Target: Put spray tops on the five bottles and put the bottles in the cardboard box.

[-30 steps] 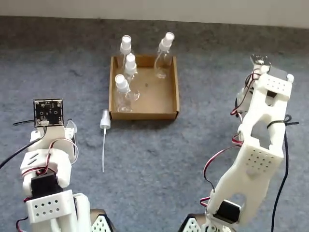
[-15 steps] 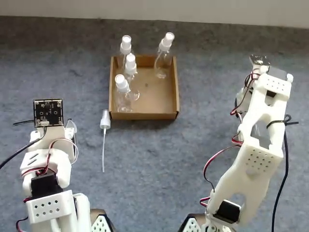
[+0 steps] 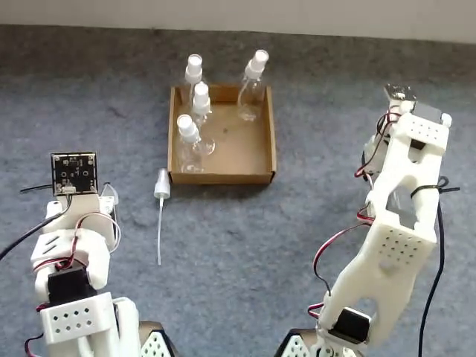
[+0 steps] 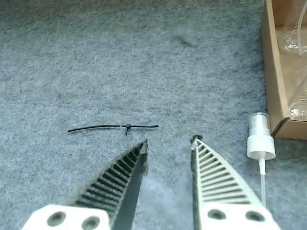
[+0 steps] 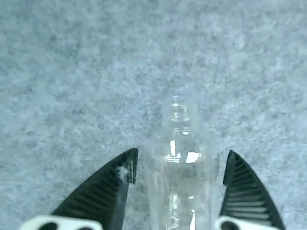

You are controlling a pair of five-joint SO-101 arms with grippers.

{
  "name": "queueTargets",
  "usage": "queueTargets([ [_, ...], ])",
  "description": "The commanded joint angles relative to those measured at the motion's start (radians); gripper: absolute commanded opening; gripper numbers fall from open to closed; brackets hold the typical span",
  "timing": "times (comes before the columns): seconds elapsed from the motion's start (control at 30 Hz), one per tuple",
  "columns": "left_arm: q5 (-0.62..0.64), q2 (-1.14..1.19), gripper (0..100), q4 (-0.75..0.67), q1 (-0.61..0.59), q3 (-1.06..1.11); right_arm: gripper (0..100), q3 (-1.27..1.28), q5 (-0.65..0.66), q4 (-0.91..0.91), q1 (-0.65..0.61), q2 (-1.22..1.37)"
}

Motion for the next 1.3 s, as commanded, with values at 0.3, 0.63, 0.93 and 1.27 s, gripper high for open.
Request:
queueTargets([
  [0.3, -0.006, -0.015, 14, -0.020, 0.012, -0.005, 23.8, -0.056, -0.003, 0.008, -0.001, 0.039],
  [0.63, -0.006, -0.015, 14, -0.020, 0.012, -0.005, 12.7, -0.058, -0.005, 0.007, -0.002, 0.038],
  [0.93, -0.006, -0.002, 14, -0.018, 0.012, -0.008, 0.2, -0.377, -0.012, 0.203, -0.005, 0.036],
  [1.27, -0.005, 0.407, 14, 0.048, 0.028, -0.271, 0.5, -0.657, -0.186, 0.306, -0.053, -0.093],
])
